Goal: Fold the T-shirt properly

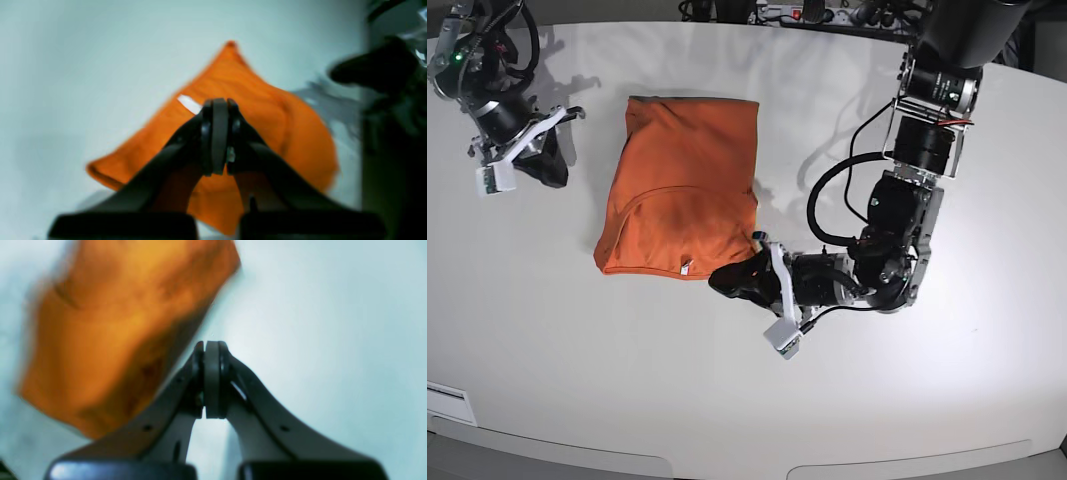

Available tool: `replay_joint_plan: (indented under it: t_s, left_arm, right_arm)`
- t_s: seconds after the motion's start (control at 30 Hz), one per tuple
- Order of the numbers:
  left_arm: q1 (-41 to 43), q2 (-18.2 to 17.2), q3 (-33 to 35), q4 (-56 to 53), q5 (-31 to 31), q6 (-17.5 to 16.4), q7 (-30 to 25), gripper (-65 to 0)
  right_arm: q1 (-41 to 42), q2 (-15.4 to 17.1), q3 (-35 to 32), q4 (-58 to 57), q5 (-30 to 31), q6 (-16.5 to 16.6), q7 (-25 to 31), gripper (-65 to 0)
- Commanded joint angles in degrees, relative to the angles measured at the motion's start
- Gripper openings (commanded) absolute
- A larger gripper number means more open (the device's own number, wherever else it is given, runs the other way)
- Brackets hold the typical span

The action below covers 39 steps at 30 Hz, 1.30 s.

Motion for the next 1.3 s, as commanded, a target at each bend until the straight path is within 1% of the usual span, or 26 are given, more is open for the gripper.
replay_joint_plan:
  t_s: [0.0, 0.03, 0.07, 0.13, 0.2, 0.23, 0.27, 0.3, 0.43, 0.6, 0.73, 0.87, 1.0, 1.1, 1.17, 1.27]
  left_arm:
    - [-0.7, -0.8, -0.4, 2.2, -5.0, -0.6, 1.4, -65.0]
    - [0.4, -1.6, -0.4, 3.5, -9.0, -0.6, 3.7, -65.0]
    - [1.6, -2.3, -0.4, 4.7, -13.2, -0.6, 5.7, -65.0]
    - [4.6, -3.7, -0.5, 8.0, -20.8, -0.6, 10.3, -65.0]
    - [7.9, -4.2, -1.5, 12.3, -25.4, -0.6, 15.6, -65.0]
    - [9.7, -4.5, -2.1, 14.8, -25.4, -0.6, 17.8, -65.0]
    - [11.7, -4.7, -3.0, 17.7, -25.4, -0.6, 19.0, -65.0]
    - [13.7, -4.8, -4.0, 20.8, -25.4, -0.6, 19.2, -65.0]
    - [21.9, -7.8, -7.4, 31.1, -25.4, -0.6, 19.2, -65.0]
    - [35.2, -11.2, -14.0, 41.6, -25.4, -0.6, 19.2, -65.0]
    - [47.8, -14.3, -20.5, 48.0, -25.4, -0.6, 19.2, -65.0]
    - [61.5, -16.3, -28.8, 54.3, -25.4, 0.0, 19.2, -65.0]
    - [74.0, -16.7, -37.2, 60.1, -24.5, 0.0, 19.2, -65.0]
    - [82.3, -16.7, -42.4, 60.8, -23.5, 0.6, 19.2, -65.0]
    - [87.0, -16.7, -44.5, 60.5, -21.8, 0.4, 19.2, -65.0]
    - [93.1, -16.7, -45.2, 59.4, -17.7, 0.4, 18.8, -65.0]
  right_arm:
    - [0.3, 0.7, 2.4, 1.0, 5.2, 3.3, 1.0, -65.0]
    - [0.3, 0.7, 4.5, 1.0, 10.0, 7.3, 0.0, -65.0]
    - [0.3, 0.7, 6.3, 1.0, 15.2, 7.3, -2.4, -65.0]
    - [0.3, 0.7, 9.6, 1.0, 24.7, 7.3, -9.4, -65.0]
    - [-0.1, 0.7, 12.5, 1.0, 34.0, 7.3, -16.9, -65.0]
    - [-0.7, 0.7, 13.9, 1.0, 36.9, 7.3, -19.8, -65.0]
    - [-1.6, 0.7, 15.3, 1.0, 36.9, 7.3, -22.5, -65.0]
    - [-2.6, 0.7, 16.5, 1.1, 36.9, 7.3, -23.7, -65.0]
    - [-7.9, 0.7, 20.8, 1.5, 36.9, 7.3, -24.5, -65.0]
    - [-15.1, 0.7, 25.7, 1.5, 36.9, 7.3, -25.4, -65.0]
    - [-22.1, 0.7, 27.1, 1.5, 36.9, 7.3, -27.5, -65.0]
    - [-29.2, 0.7, 27.1, 1.5, 36.9, 7.3, -27.6, -65.0]
    - [-35.0, 0.5, 27.1, 1.5, 36.9, 7.3, -31.0, -65.0]
    - [-39.0, 0.5, 27.1, 1.5, 36.9, 7.3, -32.6, -65.0]
    - [-41.9, 0.4, 27.1, 1.1, 36.9, 7.3, -32.6, -65.0]
    - [-45.0, 0.4, 26.6, -0.7, 36.9, 7.3, -32.6, -65.0]
